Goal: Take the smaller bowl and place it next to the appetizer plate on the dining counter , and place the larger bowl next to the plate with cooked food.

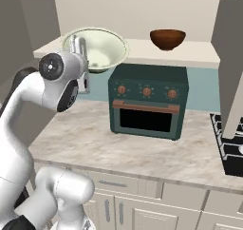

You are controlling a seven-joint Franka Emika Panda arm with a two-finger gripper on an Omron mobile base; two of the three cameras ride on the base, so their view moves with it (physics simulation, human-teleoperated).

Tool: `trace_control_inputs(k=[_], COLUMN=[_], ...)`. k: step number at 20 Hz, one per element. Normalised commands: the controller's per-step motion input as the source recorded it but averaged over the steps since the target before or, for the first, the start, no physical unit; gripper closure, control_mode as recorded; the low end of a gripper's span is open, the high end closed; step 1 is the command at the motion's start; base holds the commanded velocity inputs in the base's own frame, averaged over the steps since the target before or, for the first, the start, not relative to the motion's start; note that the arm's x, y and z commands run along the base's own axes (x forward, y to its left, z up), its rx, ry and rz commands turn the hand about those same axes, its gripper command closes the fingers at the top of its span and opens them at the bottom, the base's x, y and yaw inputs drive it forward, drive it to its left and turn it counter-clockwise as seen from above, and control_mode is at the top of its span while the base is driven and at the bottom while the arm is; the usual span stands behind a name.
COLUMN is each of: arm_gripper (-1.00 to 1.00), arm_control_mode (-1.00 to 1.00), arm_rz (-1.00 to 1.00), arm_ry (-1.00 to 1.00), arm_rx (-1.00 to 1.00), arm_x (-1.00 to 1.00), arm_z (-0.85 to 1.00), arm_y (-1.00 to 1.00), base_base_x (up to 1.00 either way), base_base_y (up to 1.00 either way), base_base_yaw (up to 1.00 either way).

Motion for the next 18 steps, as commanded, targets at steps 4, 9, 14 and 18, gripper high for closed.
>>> trace_control_inputs(k=[4,9,14,18], arm_gripper=[1.0,1.0,1.0,1.0], arm_control_mode=[-1.0,-1.0,-1.0,-1.0], arm_rz=[0.0,0.02,0.12,0.15], arm_ry=[0.44,0.37,-0.07,-0.18], arm_rx=[-0.1,-0.13,-0.07,0.0], arm_x=[-1.0,-0.89,-0.25,-0.2], arm_z=[-0.6,-0.94,-0.71,-0.41], arm_y=[0.01,0.13,0.34,0.01], base_base_x=[0.0,0.0,0.0,0.0], base_base_y=[0.0,0.0,0.0,0.0], base_base_yaw=[0.0,0.0,0.0,0.0])
